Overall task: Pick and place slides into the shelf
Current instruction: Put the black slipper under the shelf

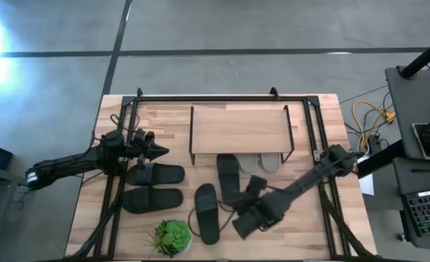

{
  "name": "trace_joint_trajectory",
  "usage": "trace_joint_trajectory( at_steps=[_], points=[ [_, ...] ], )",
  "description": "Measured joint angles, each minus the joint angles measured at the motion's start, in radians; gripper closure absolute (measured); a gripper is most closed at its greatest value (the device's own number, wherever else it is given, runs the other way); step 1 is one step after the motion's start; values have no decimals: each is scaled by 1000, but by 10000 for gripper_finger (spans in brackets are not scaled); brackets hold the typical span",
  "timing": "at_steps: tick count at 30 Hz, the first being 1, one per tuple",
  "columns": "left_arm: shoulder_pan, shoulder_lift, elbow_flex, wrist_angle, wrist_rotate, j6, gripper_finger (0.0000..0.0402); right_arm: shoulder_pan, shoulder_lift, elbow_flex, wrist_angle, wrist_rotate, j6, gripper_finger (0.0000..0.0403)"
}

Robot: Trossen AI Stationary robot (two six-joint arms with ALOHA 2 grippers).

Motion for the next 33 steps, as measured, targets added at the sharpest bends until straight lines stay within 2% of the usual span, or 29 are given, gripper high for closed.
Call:
trace_joint_trajectory(
  at_steps=[2,5,10,12,16,23,27,33],
  points=[
    [0,-1,0,1,0,0,400,8,0,-2,15,-63,114,220],
    [0,-1,0,0,0,0,400,10,12,-4,77,-89,272,262],
    [0,0,0,1,0,0,400,19,18,-5,151,-44,497,362],
    [0,-1,0,0,0,0,400,23,17,-5,144,-7,578,386],
    [0,-1,0,0,0,0,400,19,18,-34,170,-53,703,392],
    [0,-1,0,0,0,0,400,20,19,-186,380,-145,901,394],
    [0,0,0,0,0,0,400,18,19,-239,467,-148,916,394],
    [0,0,0,1,0,0,400,-1,36,-279,539,-96,883,394]
  ],
)
